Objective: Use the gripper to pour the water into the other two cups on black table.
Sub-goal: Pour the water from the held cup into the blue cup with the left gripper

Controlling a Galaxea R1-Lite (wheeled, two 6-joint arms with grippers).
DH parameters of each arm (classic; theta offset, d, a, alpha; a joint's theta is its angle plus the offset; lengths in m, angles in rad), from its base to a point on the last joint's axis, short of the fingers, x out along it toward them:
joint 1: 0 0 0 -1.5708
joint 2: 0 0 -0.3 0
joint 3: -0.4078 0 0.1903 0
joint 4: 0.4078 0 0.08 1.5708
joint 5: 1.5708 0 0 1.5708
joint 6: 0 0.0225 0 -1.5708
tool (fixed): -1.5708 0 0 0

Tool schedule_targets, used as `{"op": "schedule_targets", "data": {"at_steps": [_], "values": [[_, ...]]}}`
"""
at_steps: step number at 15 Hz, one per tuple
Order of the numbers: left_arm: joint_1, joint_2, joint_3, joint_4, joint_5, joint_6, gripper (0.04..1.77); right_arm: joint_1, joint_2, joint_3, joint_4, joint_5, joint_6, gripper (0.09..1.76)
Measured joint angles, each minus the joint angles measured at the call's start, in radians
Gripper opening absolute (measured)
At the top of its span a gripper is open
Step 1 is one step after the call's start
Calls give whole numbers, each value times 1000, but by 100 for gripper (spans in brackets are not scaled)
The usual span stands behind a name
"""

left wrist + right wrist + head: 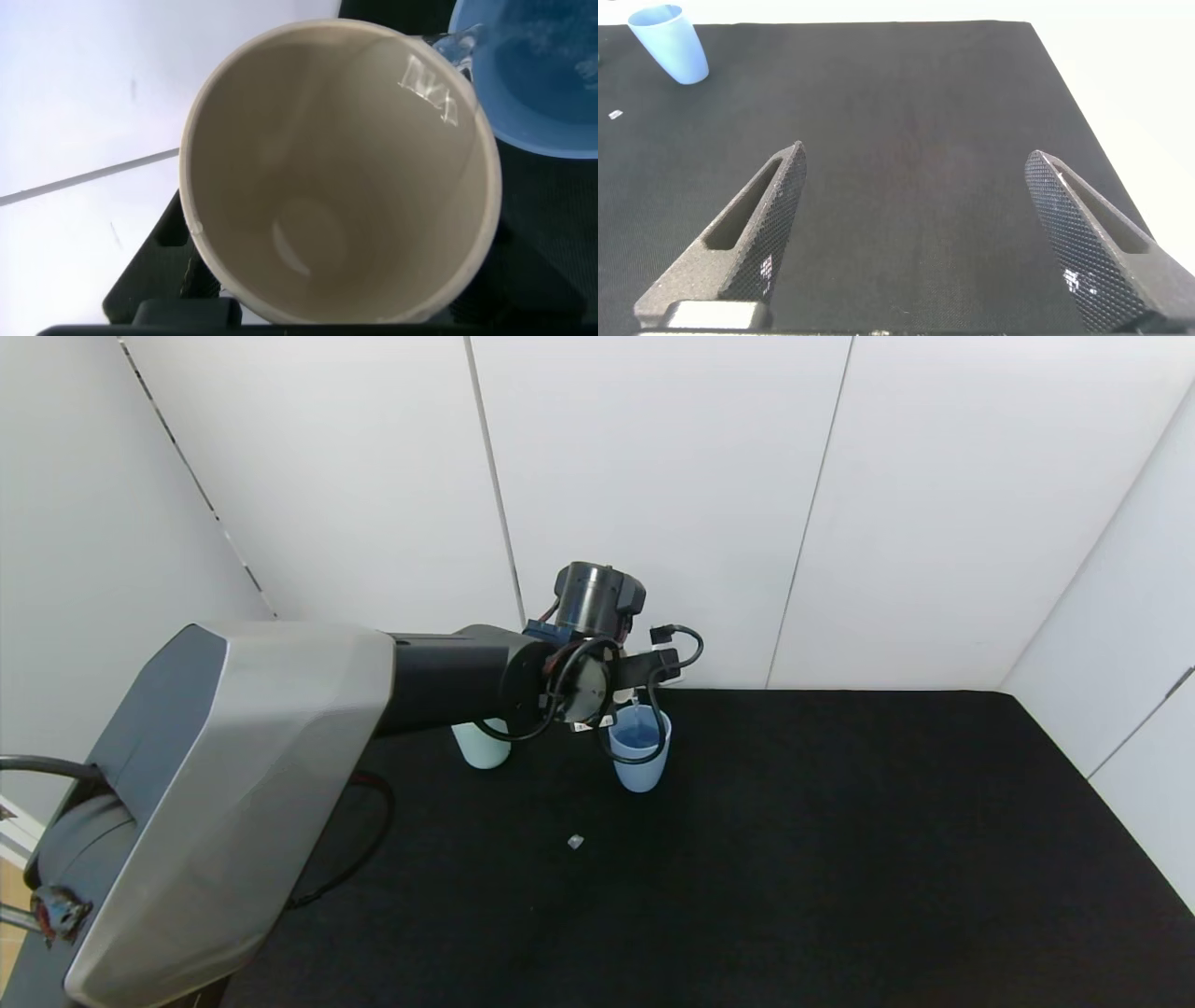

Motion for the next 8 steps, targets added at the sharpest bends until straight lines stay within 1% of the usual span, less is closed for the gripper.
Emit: {"op": "schedule_targets", "data": {"at_steps": [2,4,7,8], "values": [[7,-5,4,3,-8,-21,125,0,0,0,0,0,0,171],[17,-8,7,14,-14,-83,125,-1,0,0,-1,0,0,171],[29,-14,10,58,-28,-218,125,-1,0,0,-1,0,0,171],[34,-20,10,87,-60,-279,125,-1,0,0,-1,0,0,171]]}}
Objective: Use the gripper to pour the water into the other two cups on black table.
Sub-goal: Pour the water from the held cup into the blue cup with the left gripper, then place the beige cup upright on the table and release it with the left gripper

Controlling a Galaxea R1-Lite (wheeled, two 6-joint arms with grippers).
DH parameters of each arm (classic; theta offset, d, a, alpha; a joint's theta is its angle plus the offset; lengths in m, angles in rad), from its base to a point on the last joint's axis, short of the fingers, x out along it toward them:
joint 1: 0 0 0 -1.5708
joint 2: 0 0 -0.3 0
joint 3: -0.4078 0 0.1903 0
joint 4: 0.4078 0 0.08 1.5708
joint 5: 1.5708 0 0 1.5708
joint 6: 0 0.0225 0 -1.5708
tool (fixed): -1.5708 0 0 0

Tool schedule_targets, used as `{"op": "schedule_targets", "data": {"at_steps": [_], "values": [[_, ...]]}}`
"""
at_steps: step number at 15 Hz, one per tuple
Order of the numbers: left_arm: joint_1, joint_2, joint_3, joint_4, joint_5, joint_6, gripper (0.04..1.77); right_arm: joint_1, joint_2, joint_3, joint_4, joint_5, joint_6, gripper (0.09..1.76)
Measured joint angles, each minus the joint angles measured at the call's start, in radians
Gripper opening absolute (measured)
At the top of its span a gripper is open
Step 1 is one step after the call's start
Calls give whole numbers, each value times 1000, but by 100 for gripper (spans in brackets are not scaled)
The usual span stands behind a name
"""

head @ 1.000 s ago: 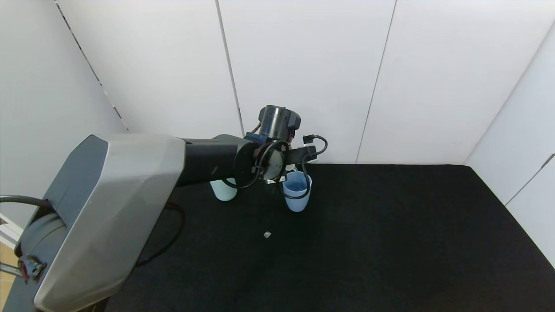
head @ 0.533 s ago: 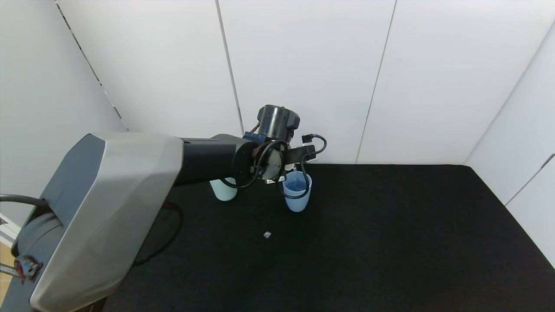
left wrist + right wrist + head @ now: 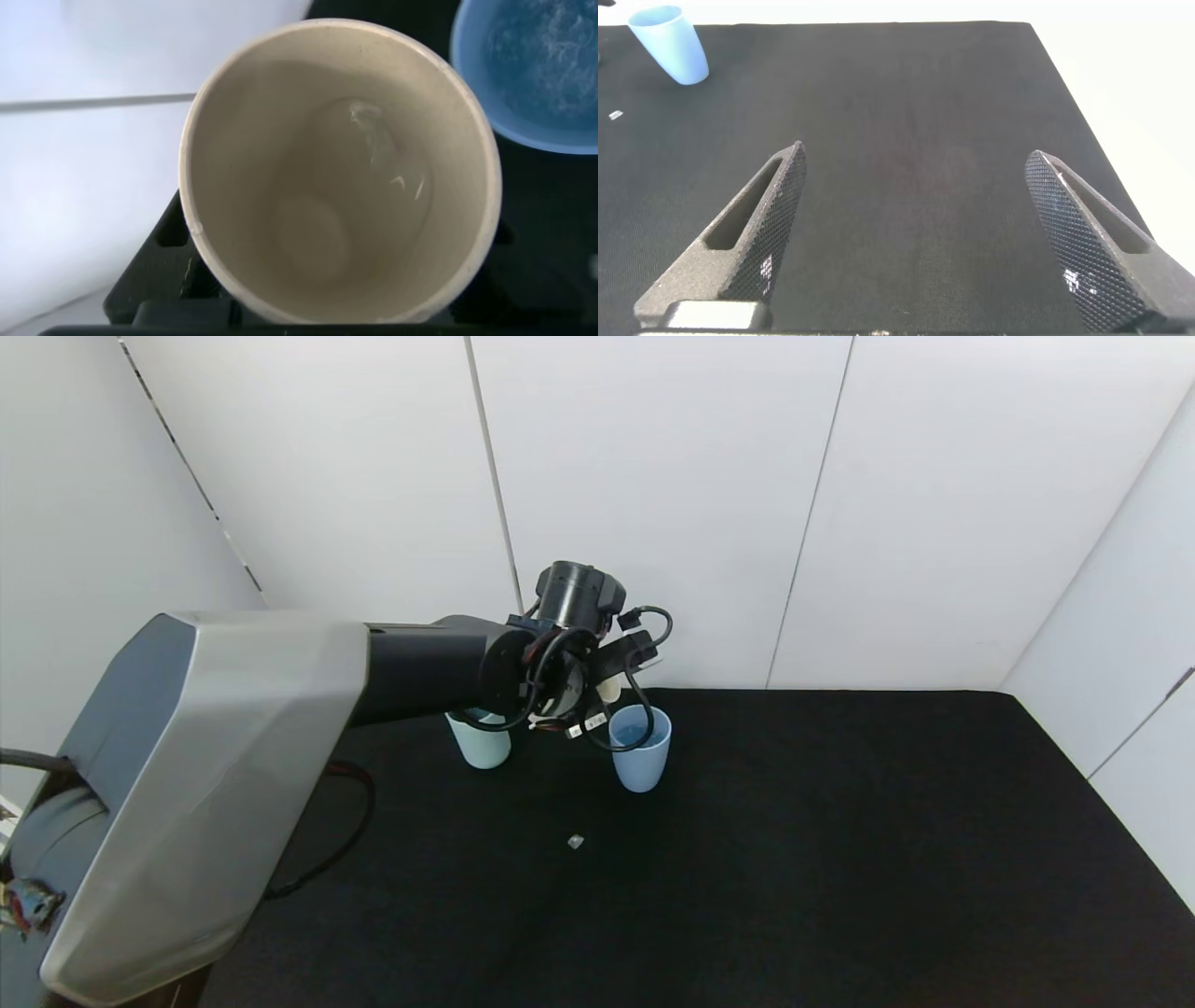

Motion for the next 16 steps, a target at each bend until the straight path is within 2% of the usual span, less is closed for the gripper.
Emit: {"op": "schedule_targets", "data": {"at_steps": [5,8,10,16], "values": [[26,-67,21,126,-183,-351,125,0,0,0,0,0,0,171],[51,-144,145,99,-270,-473,125,0,0,0,0,0,0,171],[72,-203,276,6,-308,-554,125,0,0,0,0,0,0,171],[181,-403,749,-414,-363,-692,125,0,0,0,0,0,0,171]]}}
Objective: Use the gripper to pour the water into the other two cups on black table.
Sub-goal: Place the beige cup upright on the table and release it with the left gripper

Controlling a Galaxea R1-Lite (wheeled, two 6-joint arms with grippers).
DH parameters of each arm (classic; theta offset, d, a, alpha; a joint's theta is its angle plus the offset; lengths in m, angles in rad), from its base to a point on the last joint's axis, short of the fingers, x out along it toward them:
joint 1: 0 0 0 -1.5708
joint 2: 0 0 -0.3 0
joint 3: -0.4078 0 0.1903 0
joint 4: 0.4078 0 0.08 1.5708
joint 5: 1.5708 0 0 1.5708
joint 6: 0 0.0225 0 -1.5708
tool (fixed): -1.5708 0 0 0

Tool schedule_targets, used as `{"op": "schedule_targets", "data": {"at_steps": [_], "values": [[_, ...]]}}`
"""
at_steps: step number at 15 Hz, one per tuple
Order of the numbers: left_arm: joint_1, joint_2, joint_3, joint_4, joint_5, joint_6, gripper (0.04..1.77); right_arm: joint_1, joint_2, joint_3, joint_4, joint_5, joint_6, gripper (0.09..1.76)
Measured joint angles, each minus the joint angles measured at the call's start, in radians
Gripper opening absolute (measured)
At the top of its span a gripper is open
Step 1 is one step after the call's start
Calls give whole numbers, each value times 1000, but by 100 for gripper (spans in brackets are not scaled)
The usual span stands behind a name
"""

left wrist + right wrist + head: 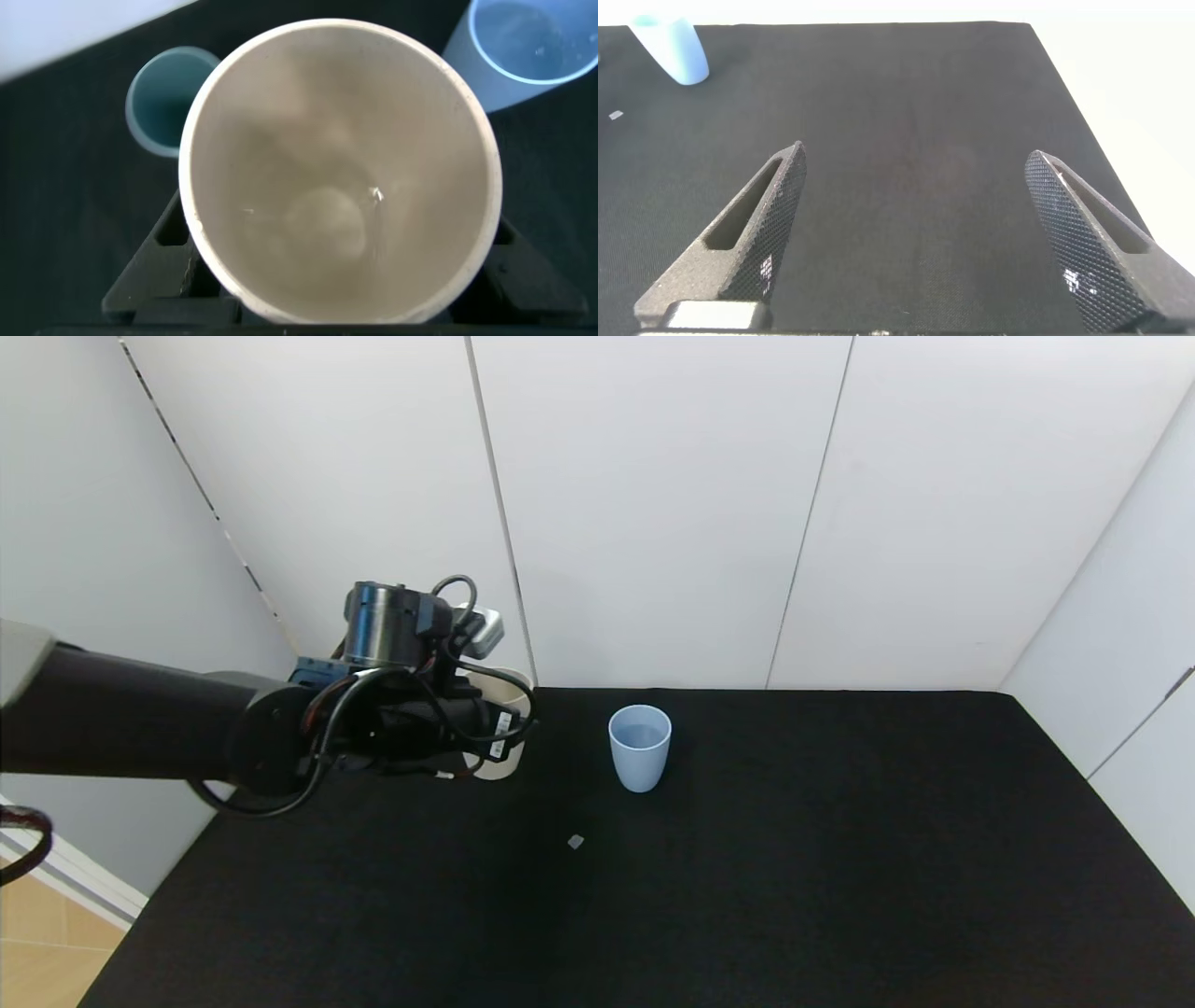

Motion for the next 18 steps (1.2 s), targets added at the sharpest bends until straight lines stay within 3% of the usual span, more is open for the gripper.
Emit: {"op": "schedule_targets", "data": {"at_steps": [5,8,13,18], "values": [[51,-107,363,-356,3,-128,125,0,0,0,0,0,0,171],[67,-118,524,-543,3,-159,125,0,0,0,0,0,0,171],[50,-72,614,-607,-17,-228,125,0,0,0,0,0,-1,171],[34,6,671,-820,-39,-227,125,0,0,0,0,0,0,171]]}}
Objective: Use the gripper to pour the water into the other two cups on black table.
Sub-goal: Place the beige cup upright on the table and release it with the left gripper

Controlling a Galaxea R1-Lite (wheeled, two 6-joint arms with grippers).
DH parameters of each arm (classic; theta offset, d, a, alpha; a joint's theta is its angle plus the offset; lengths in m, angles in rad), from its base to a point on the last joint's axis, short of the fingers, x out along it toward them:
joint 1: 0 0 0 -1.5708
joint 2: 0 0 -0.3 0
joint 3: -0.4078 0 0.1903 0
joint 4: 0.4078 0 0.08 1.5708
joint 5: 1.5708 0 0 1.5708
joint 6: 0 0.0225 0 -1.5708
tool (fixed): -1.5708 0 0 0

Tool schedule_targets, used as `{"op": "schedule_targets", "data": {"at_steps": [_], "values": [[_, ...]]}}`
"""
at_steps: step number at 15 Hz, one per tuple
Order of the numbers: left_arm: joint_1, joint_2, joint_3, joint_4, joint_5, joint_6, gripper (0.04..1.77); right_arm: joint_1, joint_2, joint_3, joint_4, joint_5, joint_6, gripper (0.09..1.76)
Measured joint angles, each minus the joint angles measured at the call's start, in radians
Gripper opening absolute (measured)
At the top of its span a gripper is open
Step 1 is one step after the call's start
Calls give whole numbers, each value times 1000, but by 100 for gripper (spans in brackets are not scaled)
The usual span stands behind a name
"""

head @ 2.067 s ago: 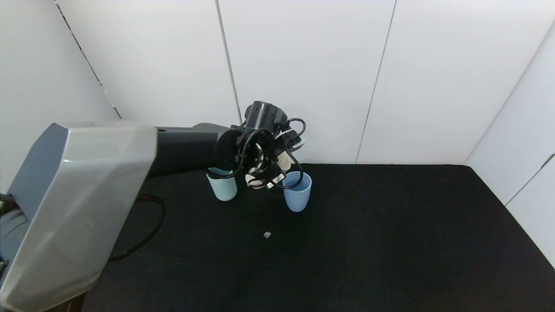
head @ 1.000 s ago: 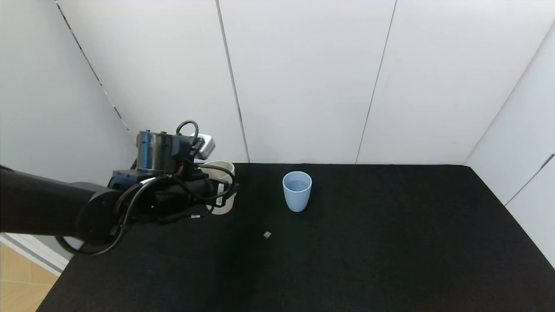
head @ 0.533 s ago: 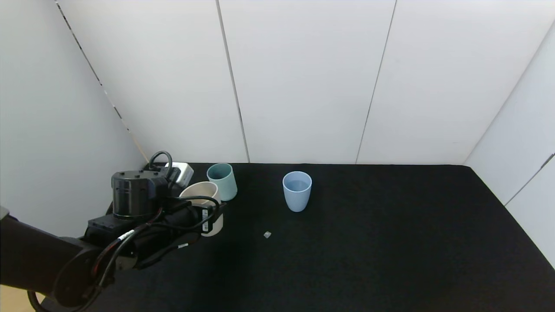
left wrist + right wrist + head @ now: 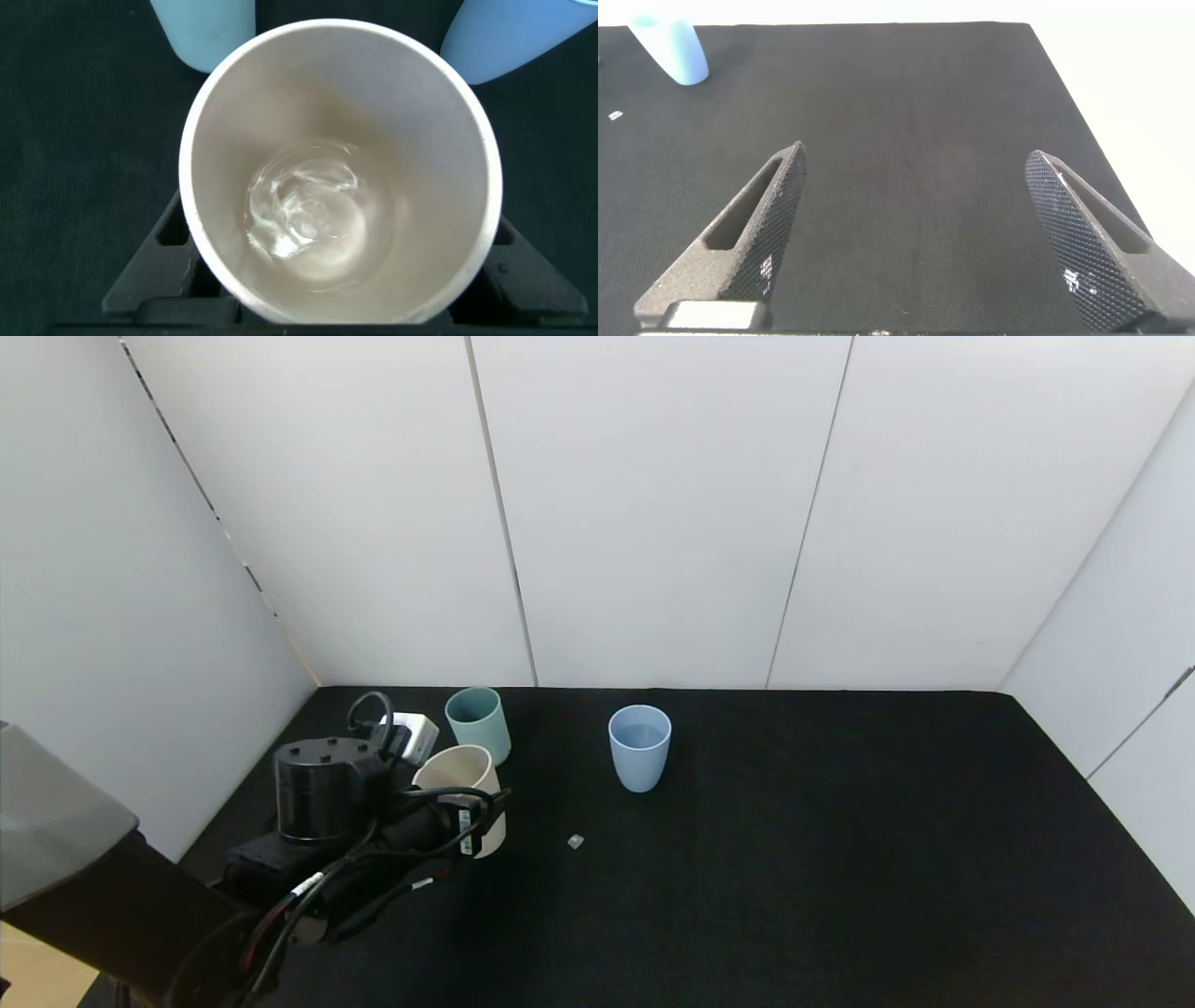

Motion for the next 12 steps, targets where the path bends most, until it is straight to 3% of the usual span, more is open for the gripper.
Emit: {"op": "schedule_targets", "data": {"at_steps": [2,12], "values": [[-1,24,19,-47,1,2,125,0,0,0,0,0,0,171],[-33,100,23,-80,2,11,125,0,0,0,0,0,0,171]]}}
